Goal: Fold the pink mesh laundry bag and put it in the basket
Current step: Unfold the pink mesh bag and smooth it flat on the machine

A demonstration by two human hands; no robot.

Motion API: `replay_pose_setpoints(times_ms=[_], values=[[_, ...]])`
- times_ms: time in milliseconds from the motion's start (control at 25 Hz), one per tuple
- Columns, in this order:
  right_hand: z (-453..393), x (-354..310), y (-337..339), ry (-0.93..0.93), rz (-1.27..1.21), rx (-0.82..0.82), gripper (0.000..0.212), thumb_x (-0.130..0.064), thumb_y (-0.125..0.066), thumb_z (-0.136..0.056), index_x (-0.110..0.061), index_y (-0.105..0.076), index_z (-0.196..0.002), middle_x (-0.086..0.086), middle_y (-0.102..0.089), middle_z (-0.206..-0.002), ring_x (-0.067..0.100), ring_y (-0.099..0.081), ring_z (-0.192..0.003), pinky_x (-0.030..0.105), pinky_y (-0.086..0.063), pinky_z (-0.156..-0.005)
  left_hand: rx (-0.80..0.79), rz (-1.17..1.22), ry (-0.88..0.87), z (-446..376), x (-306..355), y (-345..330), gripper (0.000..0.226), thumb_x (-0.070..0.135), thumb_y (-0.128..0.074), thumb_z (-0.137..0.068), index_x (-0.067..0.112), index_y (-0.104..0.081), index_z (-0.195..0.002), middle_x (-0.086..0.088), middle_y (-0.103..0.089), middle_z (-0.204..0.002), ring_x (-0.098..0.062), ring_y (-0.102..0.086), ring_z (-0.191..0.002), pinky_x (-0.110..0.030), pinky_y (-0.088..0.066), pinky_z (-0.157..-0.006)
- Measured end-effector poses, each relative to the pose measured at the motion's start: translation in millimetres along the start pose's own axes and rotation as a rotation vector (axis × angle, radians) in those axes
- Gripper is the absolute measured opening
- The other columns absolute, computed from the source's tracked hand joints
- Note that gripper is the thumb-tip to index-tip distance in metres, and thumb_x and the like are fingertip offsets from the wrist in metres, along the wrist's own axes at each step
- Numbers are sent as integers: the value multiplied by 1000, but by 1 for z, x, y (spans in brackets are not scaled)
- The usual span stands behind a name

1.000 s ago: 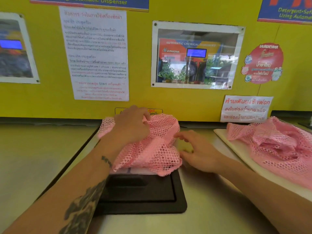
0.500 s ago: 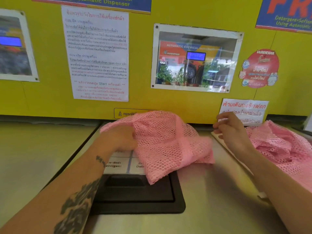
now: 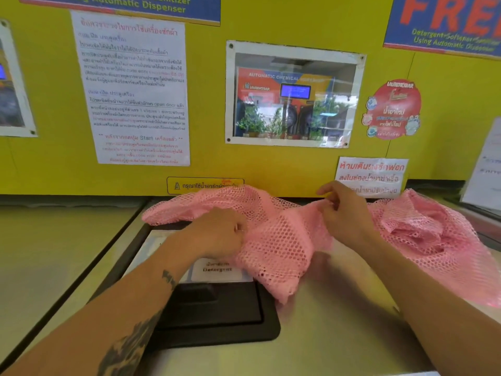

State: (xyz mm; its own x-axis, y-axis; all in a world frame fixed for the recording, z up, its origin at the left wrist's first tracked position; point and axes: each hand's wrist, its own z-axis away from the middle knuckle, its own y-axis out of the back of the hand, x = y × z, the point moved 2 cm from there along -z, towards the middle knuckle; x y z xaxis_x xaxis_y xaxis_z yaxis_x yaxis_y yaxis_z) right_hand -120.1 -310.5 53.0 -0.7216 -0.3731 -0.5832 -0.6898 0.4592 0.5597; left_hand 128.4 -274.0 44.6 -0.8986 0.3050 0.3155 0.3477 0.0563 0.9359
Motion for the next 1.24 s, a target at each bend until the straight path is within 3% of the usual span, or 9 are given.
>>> replay_pose_setpoints(times_ms=[240,480,600,760,880,960,1080,1160,1240], values=[[-5,-3,18,-166,-166,114,13,-12,-57,-91,-22,-64,-86,3,-66,-78,18,-58,-66,26,-41,-53,565,529,77,2,-4,35,22,23,-42,-101,16,-59,-90,-3,-61,-80,-17,-56,-71,-31,-40,-61],[20,-26,-1,-13,-193,-979,73,-29,-74,-70,-28,-47,-138,-1,-60,-136,21,-56,-123,47,-44,-105,646,962,226,6,-23,46,30,24,-40,-101,18,-68,-94,-6,-70,-103,-24,-64,-98,-41,-51,-89],[23,-28,-27,199,302,-854,61,-48,-62,-83,-29,-46,-138,-7,-55,-139,18,-54,-123,42,-42,-107,660,1005,236,6,-21,46,17,22,-46,-98,22,-63,-98,-5,-67,-105,-19,-64,-86,-32,-49,-66],[-2,-26,-10,48,145,-631,24,-23,-61,-86,-21,-66,-110,-1,-68,-107,19,-64,-99,35,-53,-84,181,718,178,10,-15,35,42,25,-60,-89,29,-50,-129,1,-57,-125,-18,-61,-101,-34,-51,-79],[1,-35,5,-57,-131,-822,66,8,-56,-84,-34,-49,-134,-4,-59,-114,9,-62,-97,18,-52,-67,-43,484,97,13,-7,26,68,30,-63,-88,38,-29,-147,1,-39,-150,-23,-46,-129,-35,-39,-99],[9,-45,4,12,-120,-881,61,13,-50,-85,-29,-59,-128,-20,-65,-100,-8,-62,-83,15,-52,-63,17,418,48,10,-5,24,68,28,-59,-92,37,-24,-149,3,-32,-155,-20,-37,-136,-31,-33,-99],[-5,-45,7,158,-36,-459,39,8,-45,-83,-19,-73,-91,-2,-71,-78,8,-62,-73,40,-56,-75,163,477,25,6,-5,25,56,31,-58,-93,32,-34,-143,10,-41,-144,-16,-42,-130,-30,-36,-98],[-27,-33,28,119,77,-141,35,5,-44,-82,-15,-72,-86,1,-69,-79,19,-63,-74,39,-53,-70,354,398,15,5,-7,28,26,25,-59,-92,24,-55,-118,13,-55,-118,-13,-54,-109,-24,-41,-79],[-41,-16,44,79,432,-249,31,-2,-45,-82,-9,-72,-96,9,-71,-99,27,-64,-89,40,-54,-79,417,322,11,9,-3,33,8,22,-57,-91,24,-62,-85,8,-63,-88,-19,-60,-85,-25,-43,-65]])
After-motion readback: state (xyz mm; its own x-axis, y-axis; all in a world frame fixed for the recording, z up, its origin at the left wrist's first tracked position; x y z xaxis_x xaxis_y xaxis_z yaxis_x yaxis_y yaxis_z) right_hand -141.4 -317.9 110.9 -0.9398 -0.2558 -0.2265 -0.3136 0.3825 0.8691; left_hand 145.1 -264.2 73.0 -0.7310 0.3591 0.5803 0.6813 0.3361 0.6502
